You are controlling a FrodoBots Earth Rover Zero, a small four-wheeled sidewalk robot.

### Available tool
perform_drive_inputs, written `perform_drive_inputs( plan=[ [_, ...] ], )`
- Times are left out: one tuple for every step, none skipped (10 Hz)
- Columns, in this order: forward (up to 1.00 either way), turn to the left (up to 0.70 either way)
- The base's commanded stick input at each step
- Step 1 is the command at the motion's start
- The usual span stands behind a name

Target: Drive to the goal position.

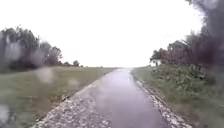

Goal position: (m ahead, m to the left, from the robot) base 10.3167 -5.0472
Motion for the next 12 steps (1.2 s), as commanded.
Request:
perform_drive_inputs(
  plan=[
    [0.70, 0.00],
    [0.70, 0.00],
    [0.70, 0.00],
    [0.70, 0.00],
    [0.70, 0.00],
    [0.70, 0.00],
    [0.70, 0.00],
    [0.70, 0.00],
    [0.70, 0.00],
    [0.70, 0.00],
    [0.70, 0.00],
    [0.70, 0.00]
  ],
)
